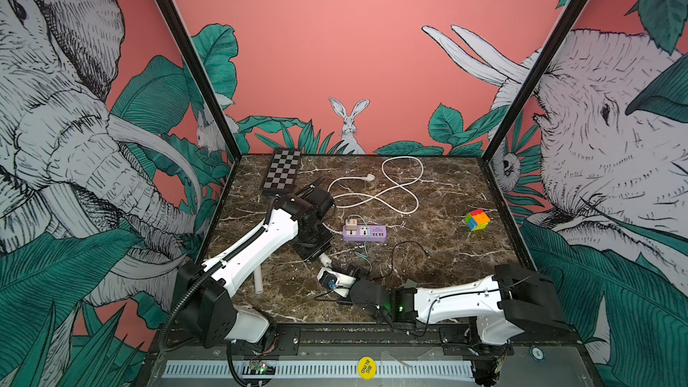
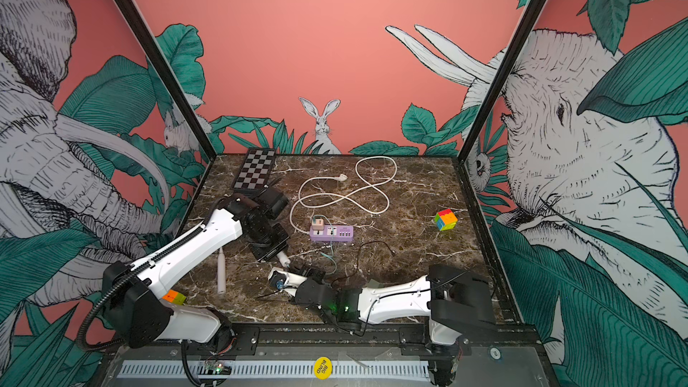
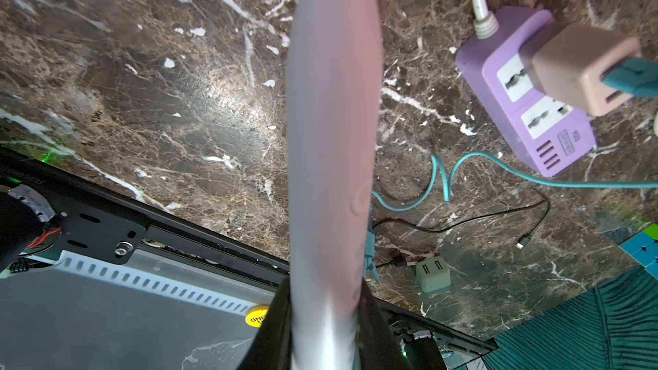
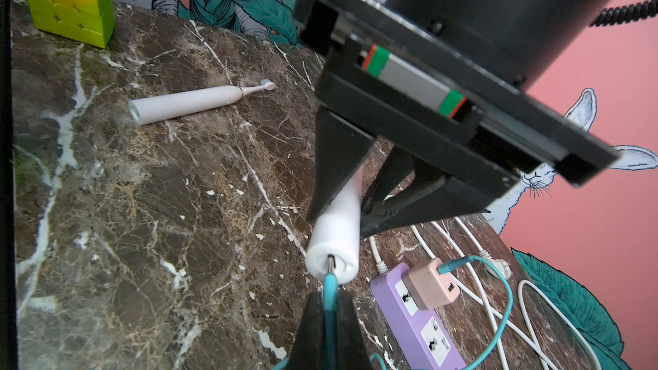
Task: Charge the electric toothbrush
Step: Insert the charging cable into the electric toothbrush.
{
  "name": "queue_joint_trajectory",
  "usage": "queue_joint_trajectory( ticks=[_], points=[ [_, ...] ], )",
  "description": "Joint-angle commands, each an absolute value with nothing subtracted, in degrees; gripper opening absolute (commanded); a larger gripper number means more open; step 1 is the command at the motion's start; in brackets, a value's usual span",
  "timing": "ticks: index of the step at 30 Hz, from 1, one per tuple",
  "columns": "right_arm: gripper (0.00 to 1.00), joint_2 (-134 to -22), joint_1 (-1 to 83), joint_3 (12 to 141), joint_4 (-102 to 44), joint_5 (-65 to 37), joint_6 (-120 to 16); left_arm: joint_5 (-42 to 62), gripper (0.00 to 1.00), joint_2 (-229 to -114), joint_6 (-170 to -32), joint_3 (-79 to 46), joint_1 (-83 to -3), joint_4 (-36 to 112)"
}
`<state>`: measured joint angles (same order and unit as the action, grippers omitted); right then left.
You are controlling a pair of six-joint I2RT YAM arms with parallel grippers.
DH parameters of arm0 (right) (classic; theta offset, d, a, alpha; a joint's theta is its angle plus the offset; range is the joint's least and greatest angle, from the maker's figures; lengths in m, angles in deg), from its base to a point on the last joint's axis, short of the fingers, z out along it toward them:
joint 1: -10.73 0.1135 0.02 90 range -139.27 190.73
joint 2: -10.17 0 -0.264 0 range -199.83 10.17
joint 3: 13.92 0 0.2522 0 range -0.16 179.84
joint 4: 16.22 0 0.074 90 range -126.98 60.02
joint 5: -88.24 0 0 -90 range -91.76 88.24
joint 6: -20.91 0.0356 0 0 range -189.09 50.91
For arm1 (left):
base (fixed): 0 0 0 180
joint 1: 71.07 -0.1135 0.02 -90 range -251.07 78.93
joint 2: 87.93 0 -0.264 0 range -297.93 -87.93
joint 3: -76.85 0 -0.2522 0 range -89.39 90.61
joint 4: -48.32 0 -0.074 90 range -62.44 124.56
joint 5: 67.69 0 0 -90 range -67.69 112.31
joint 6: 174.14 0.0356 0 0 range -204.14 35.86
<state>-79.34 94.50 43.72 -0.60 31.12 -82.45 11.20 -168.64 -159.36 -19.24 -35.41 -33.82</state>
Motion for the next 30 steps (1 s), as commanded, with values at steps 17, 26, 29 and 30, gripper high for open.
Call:
queue_joint_trajectory(
  ticks=[17,26,29,30],
  points=[
    [0.0,-81.15,95.02,45.74,2.3,34.68,-83.03,10.27,0.0,-168.06,-160.01,-18.38,-35.01,-35.84],
    [0.0,-84.21,95.02,48.24,3.29,37.32,-85.34,9.76,0.0,-167.22,-160.17,-18.81,-34.97,-35.84],
    [0.0,-84.57,94.67,47.96,4.82,38.99,-85.67,9.61,0.0,-166.78,-160.33,-19.23,-35.03,-35.79],
    [0.0,-84.74,94.57,47.81,5.44,39.3,-85.57,9.38,0.0,-166.56,-160.51,-19.45,-34.99,-35.55]
  ],
)
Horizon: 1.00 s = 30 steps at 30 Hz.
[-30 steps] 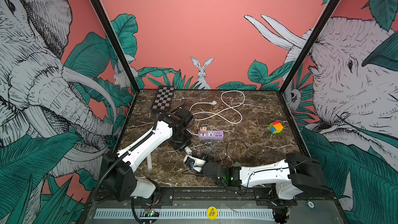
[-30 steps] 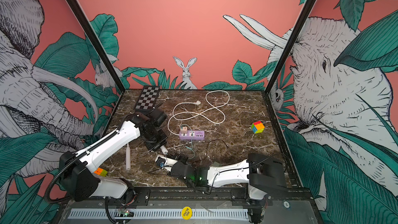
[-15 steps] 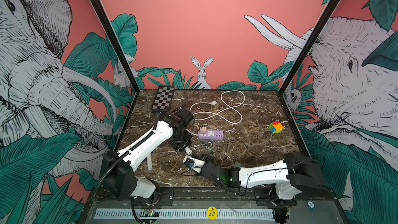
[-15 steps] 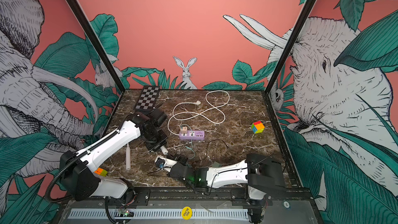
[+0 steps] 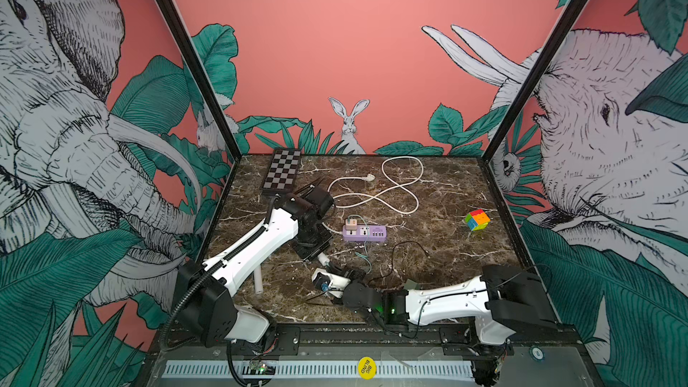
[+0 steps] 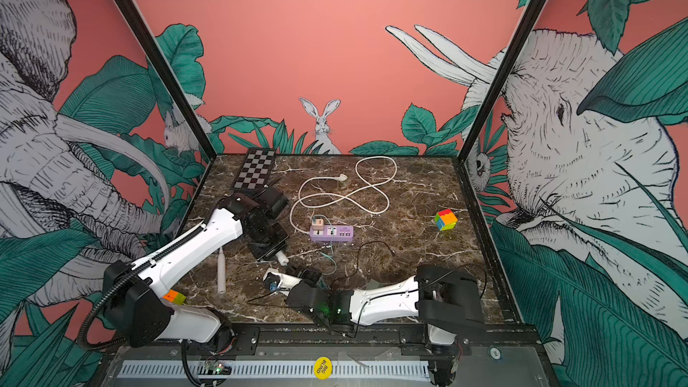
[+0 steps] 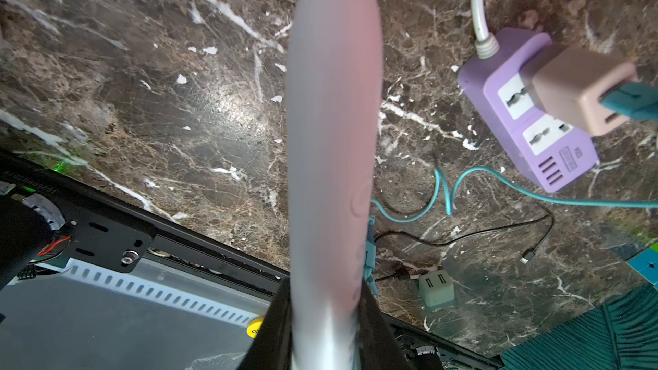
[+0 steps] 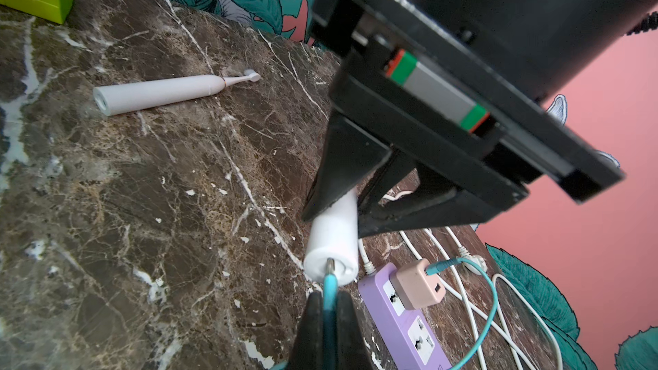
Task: Charge the electric toothbrush
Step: Insert the charging cable into the electric toothbrush.
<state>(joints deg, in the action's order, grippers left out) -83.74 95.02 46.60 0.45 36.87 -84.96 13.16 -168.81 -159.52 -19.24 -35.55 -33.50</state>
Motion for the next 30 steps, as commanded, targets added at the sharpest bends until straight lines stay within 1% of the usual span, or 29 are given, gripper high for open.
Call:
queue_joint_trajectory(
  ticks=[1,5,10,14,17,22,30],
  points=[
    [0.0,-84.83,94.51,47.58,6.42,39.31,-85.59,9.12,0.0,-166.45,-160.6,-19.72,-35.04,-35.35],
    [0.0,-85.42,94.37,46.76,11.54,40.84,-86.44,8.42,0.0,-166.4,-160.6,-19.59,-34.95,-35.03],
    [0.0,-85.51,93.74,47.59,10.61,40.28,-85.74,8.77,0.0,-166.05,-160.71,-18.99,-34.44,-35.63],
    [0.0,-84.17,92.24,47.57,9.1,38.52,-82.38,8.63,0.0,-165.97,-161.36,-19.42,-33.42,-35.1],
    [0.0,-83.87,91.67,47.3,10.13,39.75,-83.07,8.49,0.0,-165.89,-161.73,-19.77,-32.84,-34.97],
    [0.0,-83.19,90.65,47.12,9.3,37.83,-82.45,8.69,0.0,-165.58,-161.85,-19.73,-32.5,-34.81],
    [0.0,-82.07,89.74,46.09,9.04,37.95,-82.37,8.35,0.0,-165.29,-162.0,-20.52,-32.41,-34.4]
  ],
)
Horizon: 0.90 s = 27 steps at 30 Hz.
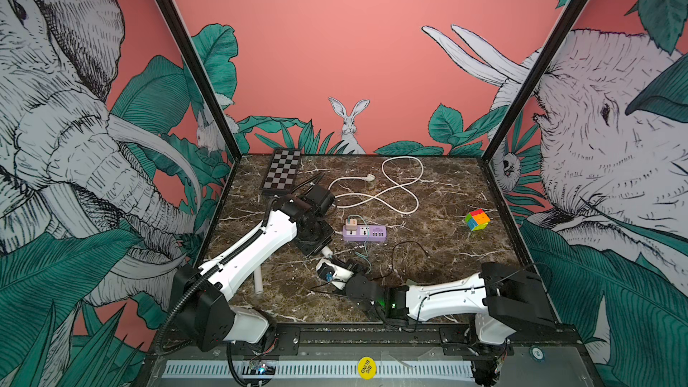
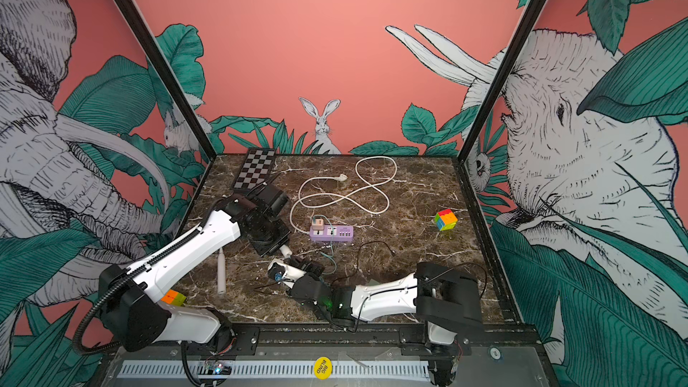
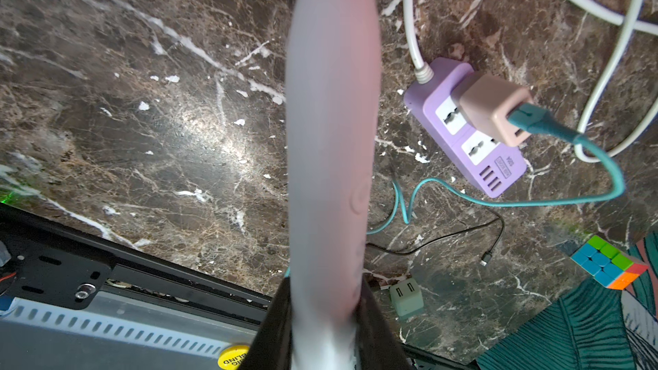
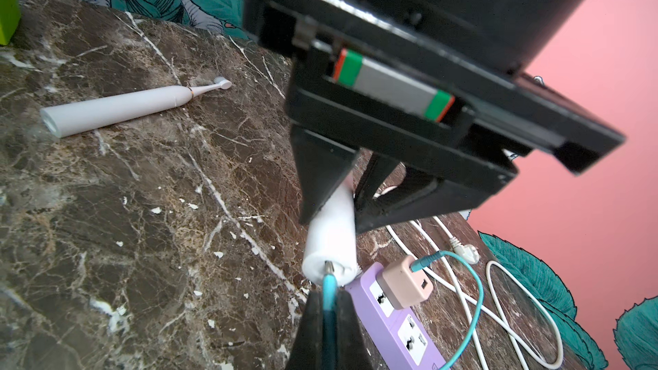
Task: Charge the electric toothbrush
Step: Insert the charging cable into the electric toothbrush.
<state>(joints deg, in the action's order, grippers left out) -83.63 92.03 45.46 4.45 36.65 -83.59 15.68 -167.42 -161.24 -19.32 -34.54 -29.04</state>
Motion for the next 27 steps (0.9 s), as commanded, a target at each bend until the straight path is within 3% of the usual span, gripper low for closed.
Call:
queue_joint_trajectory(
  ticks=[1,15,27],
  points=[
    [0.0,-82.08,89.74,46.2,9.04,37.9,-82.43,8.25,0.0,-165.32,-162.08,-20.57,-32.33,-34.21],
    [0.0,-85.32,90.26,50.33,9.74,45.62,-83.37,8.94,0.0,-164.79,-163.35,-19.87,-31.34,-35.28],
    [0.0,-85.85,90.12,51.19,11.38,45.96,-84.57,8.9,0.0,-165.13,-164.45,-19.85,-29.2,-34.53]
  ],
)
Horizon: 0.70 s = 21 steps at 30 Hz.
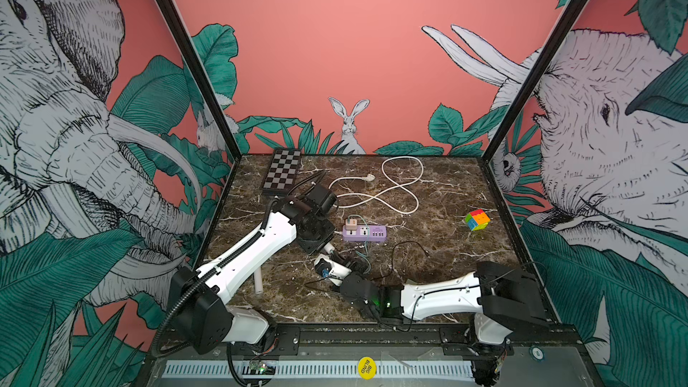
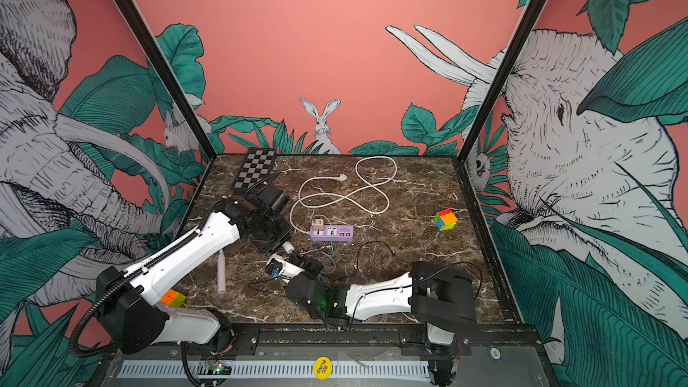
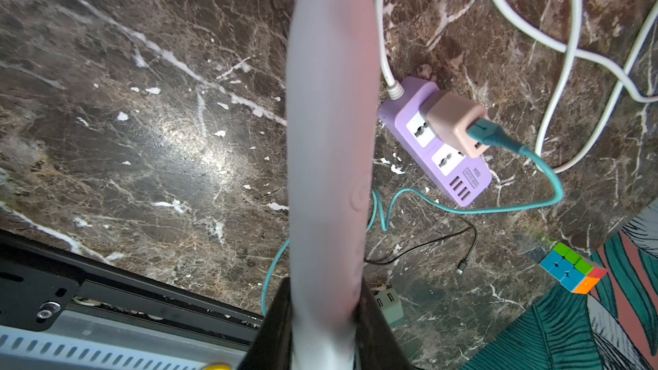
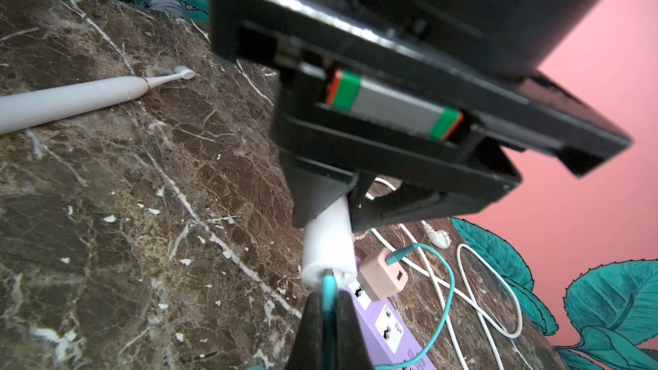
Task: Charge the electric toothbrush
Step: Insert the charging cable into the electric toothbrush.
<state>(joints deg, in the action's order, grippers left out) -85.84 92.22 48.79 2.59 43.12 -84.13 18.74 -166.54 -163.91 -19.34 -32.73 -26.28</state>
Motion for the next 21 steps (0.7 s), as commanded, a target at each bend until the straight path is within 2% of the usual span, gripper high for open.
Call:
queue_joint_trajectory(
  ticks=[1,21],
  points=[
    [0.0,-85.6,89.93,50.99,11.74,45.21,-84.71,8.91,0.0,-165.1,-164.46,-19.84,-29.22,-34.44],
    [0.0,-85.72,88.03,52.3,13.47,42.14,-84.42,9.06,0.0,-162.91,-167.95,-19.53,-26.94,-33.61]
  ],
)
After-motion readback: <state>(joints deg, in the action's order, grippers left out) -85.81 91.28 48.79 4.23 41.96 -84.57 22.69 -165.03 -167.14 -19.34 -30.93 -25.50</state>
